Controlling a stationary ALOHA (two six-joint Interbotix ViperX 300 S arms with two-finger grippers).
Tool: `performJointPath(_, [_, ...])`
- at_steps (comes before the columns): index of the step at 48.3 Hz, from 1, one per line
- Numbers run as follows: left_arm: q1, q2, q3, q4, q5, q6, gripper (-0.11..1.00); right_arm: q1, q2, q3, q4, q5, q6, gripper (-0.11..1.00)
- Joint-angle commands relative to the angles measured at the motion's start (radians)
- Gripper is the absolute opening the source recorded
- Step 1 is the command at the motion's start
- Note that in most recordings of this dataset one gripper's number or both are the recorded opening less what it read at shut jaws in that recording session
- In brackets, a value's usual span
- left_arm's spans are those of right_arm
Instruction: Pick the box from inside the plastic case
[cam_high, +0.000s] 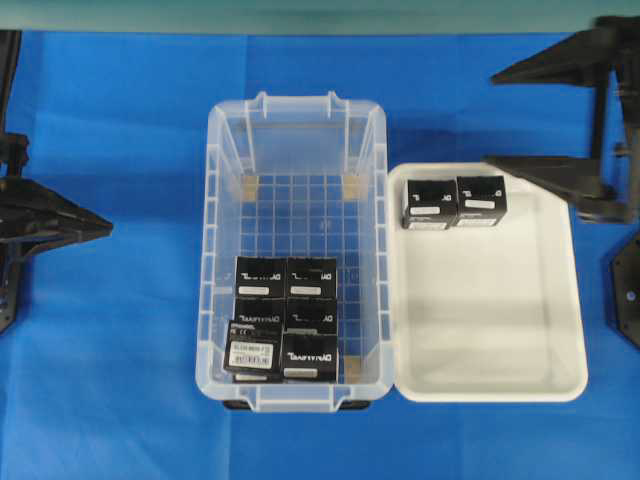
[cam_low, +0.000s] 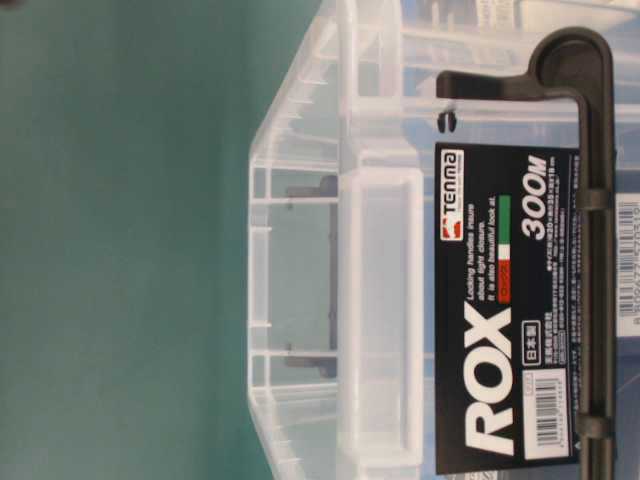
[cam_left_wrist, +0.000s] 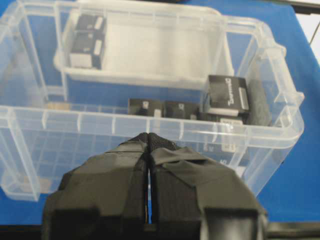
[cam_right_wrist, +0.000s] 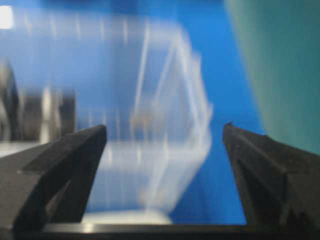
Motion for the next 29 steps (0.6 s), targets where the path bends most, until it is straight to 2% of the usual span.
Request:
performJointPath(1, [-0.008, 0.002, -0.032, 0.003, -0.009, -0.003, -0.03, 0.012, -0.046, 0.026, 0.008, -0.074, 0.003, 0.97])
performJointPath(8, [-0.012, -0.011, -0.040, 0.003, -0.005, -0.002, -0.03, 0.040, -0.114, 0.058, 0.034, -0.101, 0.031, 0.97])
performJointPath(12, [-0.012, -0.015, -0.040, 0.003, -0.006, 0.000, -0.03, 0.067, -0.132, 0.072, 0.049, -0.106, 0.095, 0.97])
performJointPath(20, [-0.012, -0.018, -0.041, 0.003, -0.006, 0.000, -0.03, 0.121, -0.132, 0.107, 0.048, -0.110, 0.199, 0.97])
performJointPath(29, [-0.014, -0.018, -0.041, 0.003, -0.005, 0.003, -0.03, 0.138, -0.107, 0.130, 0.048, -0.167, 0.236, 0.97])
